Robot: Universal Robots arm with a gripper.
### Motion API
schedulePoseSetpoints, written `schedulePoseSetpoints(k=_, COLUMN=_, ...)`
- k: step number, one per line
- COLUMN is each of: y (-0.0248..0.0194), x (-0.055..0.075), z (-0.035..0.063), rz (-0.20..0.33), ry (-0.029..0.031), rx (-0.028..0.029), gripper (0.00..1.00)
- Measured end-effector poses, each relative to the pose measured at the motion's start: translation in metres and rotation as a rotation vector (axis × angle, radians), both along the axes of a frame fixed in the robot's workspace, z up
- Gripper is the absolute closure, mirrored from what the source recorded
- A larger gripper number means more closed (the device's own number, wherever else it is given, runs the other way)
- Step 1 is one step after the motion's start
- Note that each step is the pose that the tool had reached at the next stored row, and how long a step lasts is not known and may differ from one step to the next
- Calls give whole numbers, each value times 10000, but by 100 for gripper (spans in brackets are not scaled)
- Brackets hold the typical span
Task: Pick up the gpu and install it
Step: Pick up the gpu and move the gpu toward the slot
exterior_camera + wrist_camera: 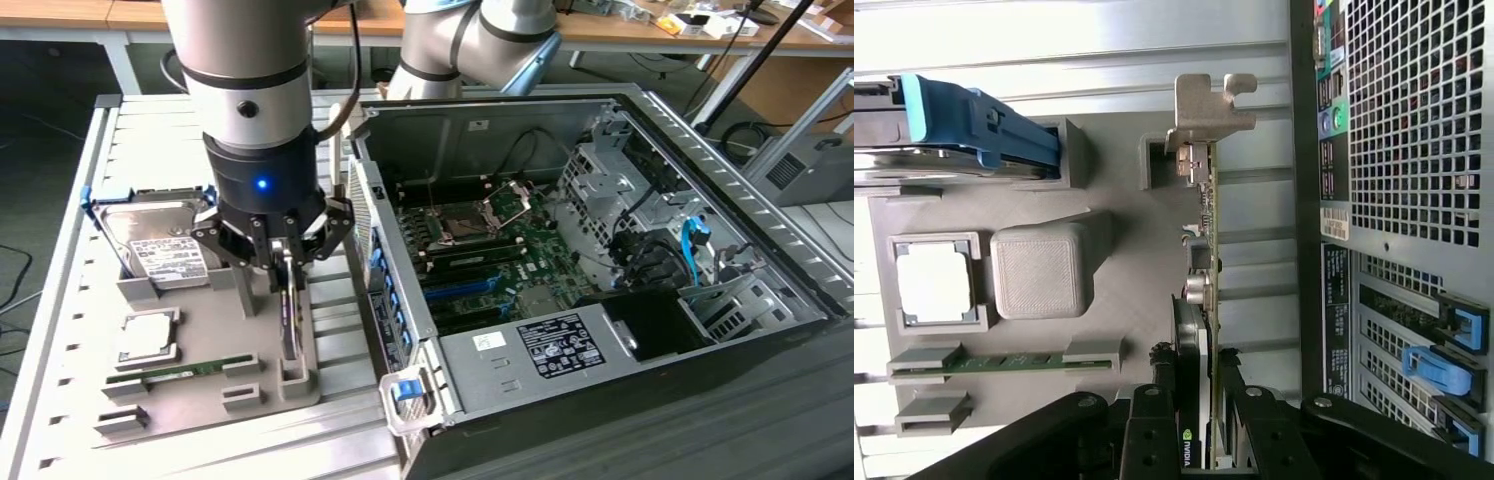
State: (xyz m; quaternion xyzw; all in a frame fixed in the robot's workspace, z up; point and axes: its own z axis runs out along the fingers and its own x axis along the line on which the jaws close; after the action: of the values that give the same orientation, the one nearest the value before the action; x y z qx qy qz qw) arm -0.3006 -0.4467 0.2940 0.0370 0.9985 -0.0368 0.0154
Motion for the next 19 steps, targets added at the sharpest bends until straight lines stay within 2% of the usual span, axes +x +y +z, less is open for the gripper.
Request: schedulePoseSetpoints(k=19, y=0, x=0, z=111, rz=0, ry=0, rx=0, gripper=73)
